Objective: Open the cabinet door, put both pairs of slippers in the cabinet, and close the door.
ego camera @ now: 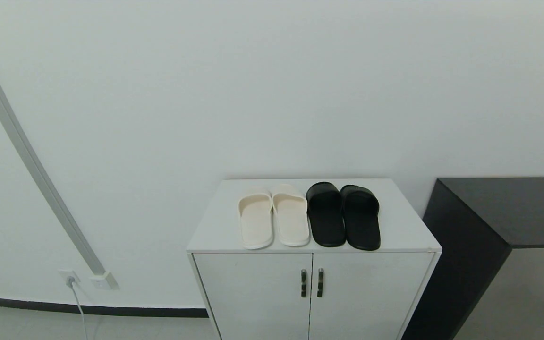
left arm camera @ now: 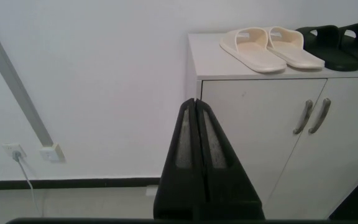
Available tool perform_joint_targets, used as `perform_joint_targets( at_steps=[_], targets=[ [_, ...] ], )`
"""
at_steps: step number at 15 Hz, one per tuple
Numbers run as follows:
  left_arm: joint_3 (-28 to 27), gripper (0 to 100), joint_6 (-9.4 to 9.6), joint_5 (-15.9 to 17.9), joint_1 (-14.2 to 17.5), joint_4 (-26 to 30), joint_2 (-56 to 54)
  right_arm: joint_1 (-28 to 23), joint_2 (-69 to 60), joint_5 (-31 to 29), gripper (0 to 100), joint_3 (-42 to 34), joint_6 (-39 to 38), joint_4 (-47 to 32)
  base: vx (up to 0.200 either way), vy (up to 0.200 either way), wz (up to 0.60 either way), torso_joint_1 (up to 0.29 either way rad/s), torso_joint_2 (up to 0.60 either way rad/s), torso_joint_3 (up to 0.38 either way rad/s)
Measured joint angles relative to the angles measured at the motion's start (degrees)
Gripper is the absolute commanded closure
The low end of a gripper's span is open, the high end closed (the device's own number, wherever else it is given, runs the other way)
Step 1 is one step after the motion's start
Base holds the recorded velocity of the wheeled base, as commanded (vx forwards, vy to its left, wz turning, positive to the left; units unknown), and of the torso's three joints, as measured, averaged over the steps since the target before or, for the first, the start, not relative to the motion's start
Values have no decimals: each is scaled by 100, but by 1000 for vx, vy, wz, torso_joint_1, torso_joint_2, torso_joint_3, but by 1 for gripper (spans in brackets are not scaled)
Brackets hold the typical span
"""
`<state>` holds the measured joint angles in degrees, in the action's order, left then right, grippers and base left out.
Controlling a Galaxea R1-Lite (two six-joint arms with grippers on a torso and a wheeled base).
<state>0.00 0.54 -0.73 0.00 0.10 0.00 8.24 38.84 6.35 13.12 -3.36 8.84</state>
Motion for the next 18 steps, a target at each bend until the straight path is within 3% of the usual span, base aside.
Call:
perform_joint_targets(
  at_steps=[1, 4, 7, 13, 18],
  targets=[
    [0, 100, 0, -2, 2, 0, 0, 402, 357, -340, 0, 121, -143, 202, 0, 0, 0, 0, 0, 0],
    [-2, 100, -24, -2, 0, 0, 0, 2310, 1640, -1822, 0, 680, -895, 681, 0, 0, 0, 0, 0, 0],
    [-2, 100, -21, -2, 2, 1, 0, 3334, 2965, -2564, 0, 1524, -1574, 934, 0, 0, 0, 0, 0, 0],
    [0, 100, -18, -5, 2, 1, 0, 3641, 5476, -3673, 0, 3079, -1979, 1612, 0, 0, 0, 0, 0, 0],
    [0, 100, 0, -2, 2, 1, 0, 3349, 7285, -4447, 0, 4404, -2025, 2020, 0, 0, 0, 0, 0, 0]
  ],
)
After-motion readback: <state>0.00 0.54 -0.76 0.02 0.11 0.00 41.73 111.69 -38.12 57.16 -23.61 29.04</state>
